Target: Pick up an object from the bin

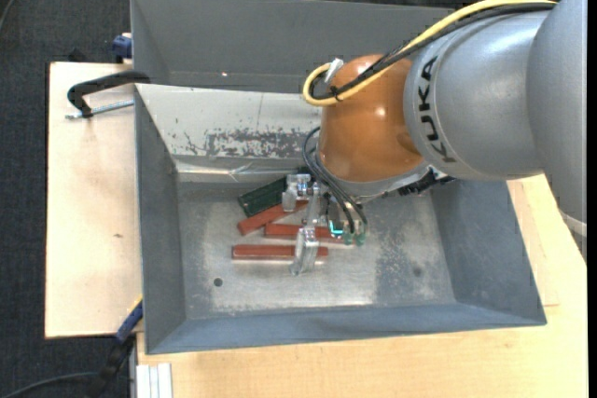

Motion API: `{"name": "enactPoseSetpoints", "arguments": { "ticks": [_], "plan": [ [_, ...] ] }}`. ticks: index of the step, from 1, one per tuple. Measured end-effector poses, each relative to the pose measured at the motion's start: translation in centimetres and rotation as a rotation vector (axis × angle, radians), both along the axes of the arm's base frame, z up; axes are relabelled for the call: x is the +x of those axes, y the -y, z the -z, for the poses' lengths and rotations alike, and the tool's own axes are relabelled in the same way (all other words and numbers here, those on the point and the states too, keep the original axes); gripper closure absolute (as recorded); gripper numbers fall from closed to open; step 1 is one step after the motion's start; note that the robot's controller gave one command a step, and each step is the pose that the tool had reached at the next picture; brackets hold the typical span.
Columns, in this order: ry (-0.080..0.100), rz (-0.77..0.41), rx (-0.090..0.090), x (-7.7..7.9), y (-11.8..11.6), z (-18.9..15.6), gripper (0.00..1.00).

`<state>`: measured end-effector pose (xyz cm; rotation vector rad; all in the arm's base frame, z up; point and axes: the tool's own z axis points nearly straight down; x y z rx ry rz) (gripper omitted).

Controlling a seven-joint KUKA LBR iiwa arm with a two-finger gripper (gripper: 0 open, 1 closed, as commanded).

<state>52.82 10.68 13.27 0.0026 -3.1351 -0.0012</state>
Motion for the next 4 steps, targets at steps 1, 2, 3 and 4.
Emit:
{"name": "enactPoseSetpoints", "arguments": {
  "ticks": [1,2,3,4],
  "plan": [
    [0.009,0.380,0.001,-0.2,-0.7,6.2,0.00],
    [0.024,0.381,0.005,0.2,-0.7,5.6,1.00],
    [0.016,0.330,0.006,0.0,-6.3,-6.2,1.00],
    [0.018,-0.008,0.004,0.8,-9.6,-19.7,1.00]
  ]
}}
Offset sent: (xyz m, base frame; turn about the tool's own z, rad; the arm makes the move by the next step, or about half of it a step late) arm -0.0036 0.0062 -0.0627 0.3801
